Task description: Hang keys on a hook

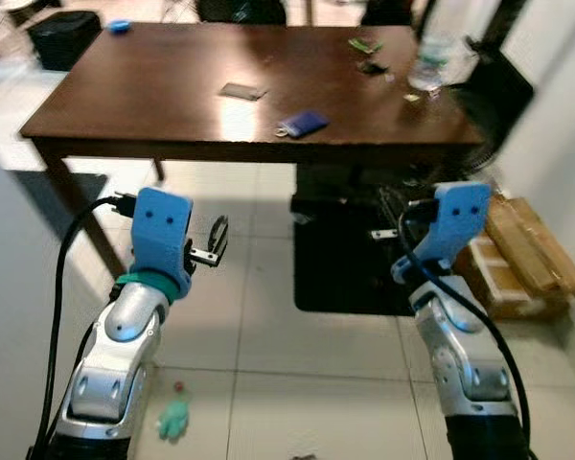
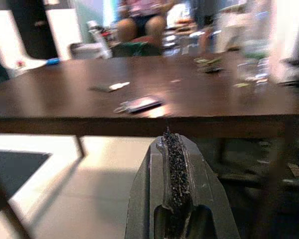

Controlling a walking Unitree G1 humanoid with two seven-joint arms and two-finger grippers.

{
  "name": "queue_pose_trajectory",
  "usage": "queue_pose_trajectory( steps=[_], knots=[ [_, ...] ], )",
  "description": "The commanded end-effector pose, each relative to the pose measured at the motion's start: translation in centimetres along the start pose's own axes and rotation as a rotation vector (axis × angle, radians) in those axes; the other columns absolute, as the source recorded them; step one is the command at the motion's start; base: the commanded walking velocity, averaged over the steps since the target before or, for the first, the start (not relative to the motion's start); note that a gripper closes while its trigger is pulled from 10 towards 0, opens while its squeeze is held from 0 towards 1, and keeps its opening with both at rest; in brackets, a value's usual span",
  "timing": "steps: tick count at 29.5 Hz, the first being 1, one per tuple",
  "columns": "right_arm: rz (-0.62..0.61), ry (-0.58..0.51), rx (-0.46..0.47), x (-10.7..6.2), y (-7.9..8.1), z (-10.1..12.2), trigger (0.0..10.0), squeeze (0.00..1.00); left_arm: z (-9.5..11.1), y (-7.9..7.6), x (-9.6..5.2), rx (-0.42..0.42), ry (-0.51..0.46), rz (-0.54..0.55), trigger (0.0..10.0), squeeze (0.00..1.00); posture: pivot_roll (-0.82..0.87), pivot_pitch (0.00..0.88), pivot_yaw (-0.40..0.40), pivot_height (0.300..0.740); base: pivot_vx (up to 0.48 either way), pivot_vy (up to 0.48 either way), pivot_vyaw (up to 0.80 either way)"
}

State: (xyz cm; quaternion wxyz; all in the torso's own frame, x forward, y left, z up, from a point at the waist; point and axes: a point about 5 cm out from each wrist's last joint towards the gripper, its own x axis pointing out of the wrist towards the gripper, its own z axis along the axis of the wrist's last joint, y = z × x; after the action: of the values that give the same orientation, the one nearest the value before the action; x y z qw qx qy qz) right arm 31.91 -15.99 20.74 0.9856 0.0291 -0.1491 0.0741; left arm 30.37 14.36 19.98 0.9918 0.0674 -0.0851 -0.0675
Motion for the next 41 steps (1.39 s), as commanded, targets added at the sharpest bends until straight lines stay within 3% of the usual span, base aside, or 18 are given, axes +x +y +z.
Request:
queue_pose_trajectory(
  steps=[1, 6, 21, 28, 30, 41],
  knots=[
    [0.006, 0.009, 0.011, -0.1, 0.3, -0.2, 10.0, 0.00, -0.6, 0.4, -0.3, 0.010, 0.032, 0.016, 10.0, 0.00, -0.17, 0.070, 0.075, 0.740, 0.000, 0.000, -0.80],
    [0.009, 0.009, 0.013, -0.2, 0.3, -0.2, 10.0, 0.00, -0.5, 0.5, -0.2, 0.046, 0.031, 0.033, 10.0, 0.00, -0.17, 0.074, 0.077, 0.740, 0.050, 0.000, -0.75],
    [0.030, -0.003, -0.004, 0.0, 0.7, 0.0, 10.0, 0.00, -0.4, 0.4, 0.0, 0.058, 0.028, 0.040, 10.0, 0.00, -0.16, 0.091, 0.080, 0.740, 0.464, 0.000, 0.00],
    [0.033, -0.028, -0.010, 0.9, 1.1, 0.6, 10.0, 0.00, -0.3, 1.2, 0.9, 0.080, 0.031, 0.054, 10.0, 0.00, -0.16, 0.138, 0.074, 0.740, 0.352, 0.000, 0.00],
    [0.032, -0.043, -0.009, 1.0, 1.3, 1.1, 10.0, 0.00, 0.0, 1.5, 1.1, 0.086, 0.027, 0.054, 10.0, 0.00, -0.15, 0.196, 0.083, 0.740, 0.345, 0.000, 0.00],
    [0.073, -0.035, -0.027, 1.2, 1.4, 1.6, 10.0, 0.00, 0.1, 1.5, 1.3, 0.075, 0.024, 0.068, 10.0, 0.00, -0.17, 0.221, 0.044, 0.740, 0.331, 0.000, 0.00]
  ],
)
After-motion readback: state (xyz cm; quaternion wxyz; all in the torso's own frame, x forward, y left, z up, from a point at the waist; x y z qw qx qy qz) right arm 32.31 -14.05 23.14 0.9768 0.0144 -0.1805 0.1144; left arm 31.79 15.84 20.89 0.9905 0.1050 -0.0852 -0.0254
